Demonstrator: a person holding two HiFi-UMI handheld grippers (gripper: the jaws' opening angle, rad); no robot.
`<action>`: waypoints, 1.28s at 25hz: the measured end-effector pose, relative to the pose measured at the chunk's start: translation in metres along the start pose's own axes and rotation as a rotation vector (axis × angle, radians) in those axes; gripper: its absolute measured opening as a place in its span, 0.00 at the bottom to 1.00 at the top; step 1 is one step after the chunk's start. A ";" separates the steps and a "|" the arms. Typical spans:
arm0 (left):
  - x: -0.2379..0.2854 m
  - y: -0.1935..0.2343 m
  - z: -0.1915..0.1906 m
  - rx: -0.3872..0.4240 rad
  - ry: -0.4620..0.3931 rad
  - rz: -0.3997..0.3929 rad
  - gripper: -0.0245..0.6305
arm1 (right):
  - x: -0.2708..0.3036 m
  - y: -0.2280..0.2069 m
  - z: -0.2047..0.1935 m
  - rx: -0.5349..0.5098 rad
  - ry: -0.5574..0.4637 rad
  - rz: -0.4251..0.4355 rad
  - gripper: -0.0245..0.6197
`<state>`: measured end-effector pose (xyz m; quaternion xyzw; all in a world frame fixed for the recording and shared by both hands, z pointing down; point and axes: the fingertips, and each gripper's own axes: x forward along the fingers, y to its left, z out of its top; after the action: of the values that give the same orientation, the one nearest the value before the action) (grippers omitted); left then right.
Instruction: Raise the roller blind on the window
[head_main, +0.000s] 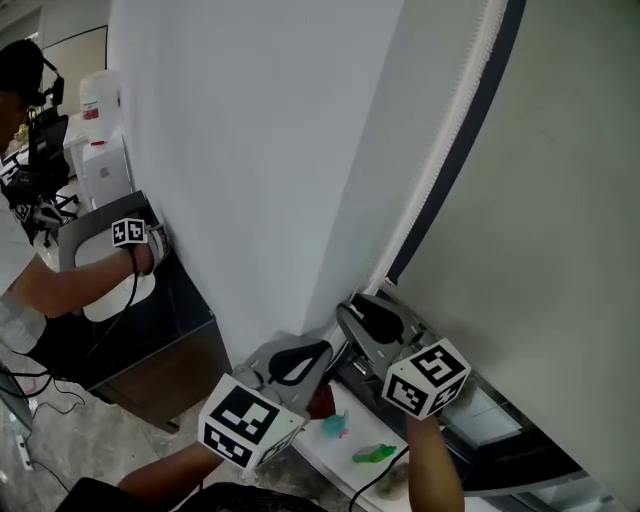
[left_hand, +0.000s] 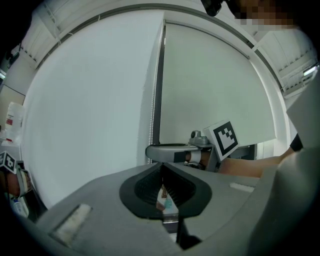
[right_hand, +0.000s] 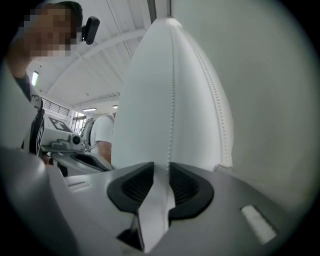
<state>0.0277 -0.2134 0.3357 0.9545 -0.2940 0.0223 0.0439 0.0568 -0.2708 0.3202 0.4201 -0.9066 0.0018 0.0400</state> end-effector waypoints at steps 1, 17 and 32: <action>0.001 -0.001 0.003 0.000 -0.004 0.007 0.04 | 0.001 0.000 -0.001 -0.013 0.011 0.017 0.18; 0.010 -0.006 0.042 0.057 0.001 0.103 0.16 | -0.003 0.001 -0.006 -0.021 0.034 0.020 0.07; 0.062 -0.028 0.088 0.124 -0.014 -0.004 0.22 | -0.056 0.010 -0.026 -0.032 0.072 -0.121 0.07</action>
<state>0.0965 -0.2337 0.2504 0.9562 -0.2903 0.0336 -0.0174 0.0874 -0.2204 0.3422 0.4730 -0.8775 0.0001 0.0793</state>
